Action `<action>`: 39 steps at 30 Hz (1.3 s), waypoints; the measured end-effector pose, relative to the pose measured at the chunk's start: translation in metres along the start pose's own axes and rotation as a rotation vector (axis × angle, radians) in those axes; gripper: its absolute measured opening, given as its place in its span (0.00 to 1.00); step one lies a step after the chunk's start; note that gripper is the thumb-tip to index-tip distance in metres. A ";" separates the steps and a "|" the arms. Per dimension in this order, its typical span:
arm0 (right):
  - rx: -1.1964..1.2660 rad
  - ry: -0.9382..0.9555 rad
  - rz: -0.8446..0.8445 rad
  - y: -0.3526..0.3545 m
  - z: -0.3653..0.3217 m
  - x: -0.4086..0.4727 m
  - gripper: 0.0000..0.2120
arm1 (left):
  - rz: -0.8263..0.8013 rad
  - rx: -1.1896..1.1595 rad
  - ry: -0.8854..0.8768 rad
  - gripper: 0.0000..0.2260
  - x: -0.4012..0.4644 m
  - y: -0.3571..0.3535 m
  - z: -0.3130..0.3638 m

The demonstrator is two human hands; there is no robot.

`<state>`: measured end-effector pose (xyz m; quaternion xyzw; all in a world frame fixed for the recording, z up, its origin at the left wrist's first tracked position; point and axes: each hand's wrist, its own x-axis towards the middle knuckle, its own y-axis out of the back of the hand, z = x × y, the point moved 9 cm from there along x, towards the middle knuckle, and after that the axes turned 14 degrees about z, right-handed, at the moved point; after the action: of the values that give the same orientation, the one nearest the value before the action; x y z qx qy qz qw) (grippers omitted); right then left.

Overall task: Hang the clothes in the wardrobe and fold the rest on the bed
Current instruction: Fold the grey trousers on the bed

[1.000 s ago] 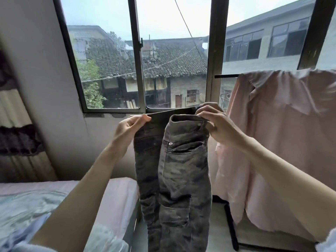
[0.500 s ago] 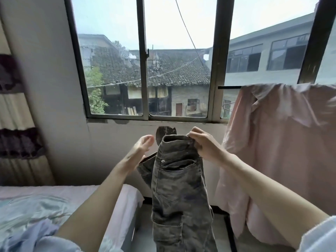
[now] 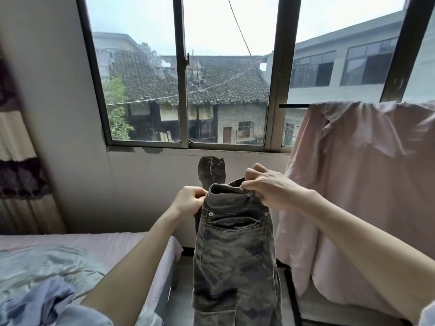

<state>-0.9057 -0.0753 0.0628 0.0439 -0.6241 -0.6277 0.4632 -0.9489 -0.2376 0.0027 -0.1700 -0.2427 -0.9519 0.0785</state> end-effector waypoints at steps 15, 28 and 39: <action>-0.047 -0.077 0.176 -0.002 -0.017 0.012 0.18 | -0.158 -0.209 -0.101 0.06 -0.025 0.010 0.062; 0.043 0.053 0.271 -0.011 -0.064 0.043 0.14 | -0.168 0.049 -0.070 0.23 -0.037 0.062 0.042; 0.146 -0.091 0.518 -0.013 -0.035 0.030 0.18 | 0.272 0.735 -0.340 0.19 -0.045 0.033 0.056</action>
<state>-0.9073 -0.1227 0.0605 -0.1122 -0.6782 -0.4431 0.5754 -0.8835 -0.2356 0.0466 -0.3155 -0.5508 -0.7415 0.2173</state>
